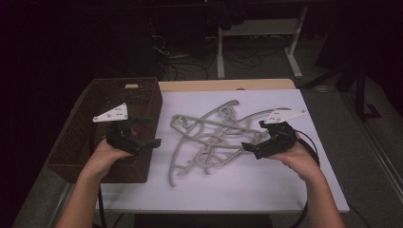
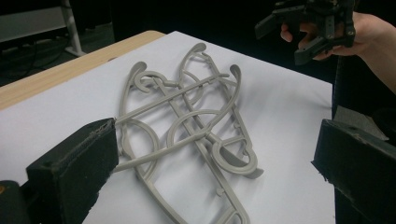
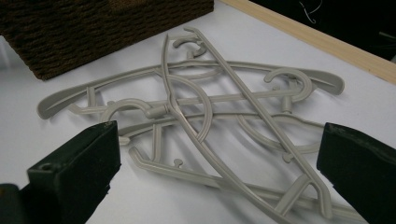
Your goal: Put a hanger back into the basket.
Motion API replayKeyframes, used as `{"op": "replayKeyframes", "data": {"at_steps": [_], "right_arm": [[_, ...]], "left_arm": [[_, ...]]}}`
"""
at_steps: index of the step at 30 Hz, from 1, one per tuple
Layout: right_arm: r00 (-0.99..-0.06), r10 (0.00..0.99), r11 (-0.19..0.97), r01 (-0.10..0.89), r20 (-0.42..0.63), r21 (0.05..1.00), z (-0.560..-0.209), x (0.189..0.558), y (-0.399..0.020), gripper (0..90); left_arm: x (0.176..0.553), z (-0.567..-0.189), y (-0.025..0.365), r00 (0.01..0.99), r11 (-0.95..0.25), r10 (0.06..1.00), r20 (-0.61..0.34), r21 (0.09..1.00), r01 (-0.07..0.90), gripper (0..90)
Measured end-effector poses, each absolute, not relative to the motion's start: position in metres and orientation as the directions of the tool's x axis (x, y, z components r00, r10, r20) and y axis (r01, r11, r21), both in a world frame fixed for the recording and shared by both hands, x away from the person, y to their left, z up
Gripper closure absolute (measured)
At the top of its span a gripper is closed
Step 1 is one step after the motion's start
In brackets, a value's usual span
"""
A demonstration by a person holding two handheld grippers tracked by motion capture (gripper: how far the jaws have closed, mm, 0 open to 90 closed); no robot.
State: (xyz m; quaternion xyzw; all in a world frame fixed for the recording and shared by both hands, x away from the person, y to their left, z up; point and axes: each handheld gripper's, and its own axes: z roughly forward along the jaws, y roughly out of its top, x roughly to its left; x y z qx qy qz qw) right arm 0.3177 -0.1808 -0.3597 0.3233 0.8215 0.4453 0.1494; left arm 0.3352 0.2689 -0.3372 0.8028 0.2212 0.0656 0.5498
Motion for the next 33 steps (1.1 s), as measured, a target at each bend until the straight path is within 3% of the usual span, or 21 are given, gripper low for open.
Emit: {"op": "replayKeyframes", "data": {"at_steps": [26, 33], "right_arm": [[-0.708, 0.702, 0.384, 0.466, 0.076, 0.797, -0.397, 0.310, -0.206, 1.5], [-0.701, 0.708, 0.372, 0.477, 0.090, 0.797, -0.400, 0.310, -0.210, 1.7]], "left_arm": [[0.338, -0.339, 0.193, 0.897, -0.320, 0.407, -0.171, 0.893, 0.316, 0.3], [0.347, -0.346, 0.170, 0.898, -0.306, 0.397, -0.189, 0.895, 0.324, 14.5]]}}
